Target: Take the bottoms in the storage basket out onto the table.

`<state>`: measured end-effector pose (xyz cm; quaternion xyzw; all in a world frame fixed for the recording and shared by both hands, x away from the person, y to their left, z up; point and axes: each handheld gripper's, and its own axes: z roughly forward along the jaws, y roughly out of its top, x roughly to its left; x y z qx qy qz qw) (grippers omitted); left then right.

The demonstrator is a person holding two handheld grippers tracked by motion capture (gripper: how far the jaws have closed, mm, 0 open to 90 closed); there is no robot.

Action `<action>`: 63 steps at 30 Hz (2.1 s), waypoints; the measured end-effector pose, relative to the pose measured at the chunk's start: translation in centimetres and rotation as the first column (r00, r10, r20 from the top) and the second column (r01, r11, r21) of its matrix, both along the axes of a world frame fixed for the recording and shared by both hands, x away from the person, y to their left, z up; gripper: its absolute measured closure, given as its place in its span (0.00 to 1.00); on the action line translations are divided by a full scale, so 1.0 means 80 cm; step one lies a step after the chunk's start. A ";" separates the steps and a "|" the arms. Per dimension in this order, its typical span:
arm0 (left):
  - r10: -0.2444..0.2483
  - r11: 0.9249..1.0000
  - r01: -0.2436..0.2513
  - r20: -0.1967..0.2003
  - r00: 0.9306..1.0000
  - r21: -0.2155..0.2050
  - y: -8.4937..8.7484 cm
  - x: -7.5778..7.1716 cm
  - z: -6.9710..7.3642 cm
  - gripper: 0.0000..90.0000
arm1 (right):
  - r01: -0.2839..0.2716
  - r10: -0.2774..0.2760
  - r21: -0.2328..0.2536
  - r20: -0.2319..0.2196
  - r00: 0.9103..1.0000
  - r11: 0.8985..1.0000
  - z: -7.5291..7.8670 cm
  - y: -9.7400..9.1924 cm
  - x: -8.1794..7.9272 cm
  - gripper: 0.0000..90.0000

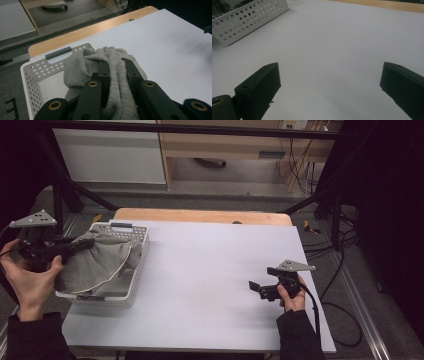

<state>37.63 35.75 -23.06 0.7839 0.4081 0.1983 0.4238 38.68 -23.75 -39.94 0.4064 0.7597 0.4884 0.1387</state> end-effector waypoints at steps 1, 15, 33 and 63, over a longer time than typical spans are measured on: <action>0.000 1.000 0.000 0.003 1.000 0.001 0.000 0.000 0.001 0.87 | 0.000 0.000 0.000 0.000 1.000 1.000 0.000 0.000 0.000 0.04; -0.013 1.000 0.013 0.024 1.000 0.000 0.001 -0.008 0.016 0.87 | 0.002 -0.002 0.001 -0.002 1.000 1.000 0.000 0.000 0.000 0.04; -0.035 0.999 0.036 0.051 0.998 -0.011 -0.004 -0.016 0.031 0.87 | 0.002 -0.002 0.001 -0.002 1.000 1.000 0.000 0.000 0.000 0.04; -0.084 0.996 0.086 0.084 0.993 -0.025 -0.023 -0.024 0.050 0.87 | 0.001 -0.001 0.001 -0.001 1.000 1.000 0.000 0.000 0.000 0.04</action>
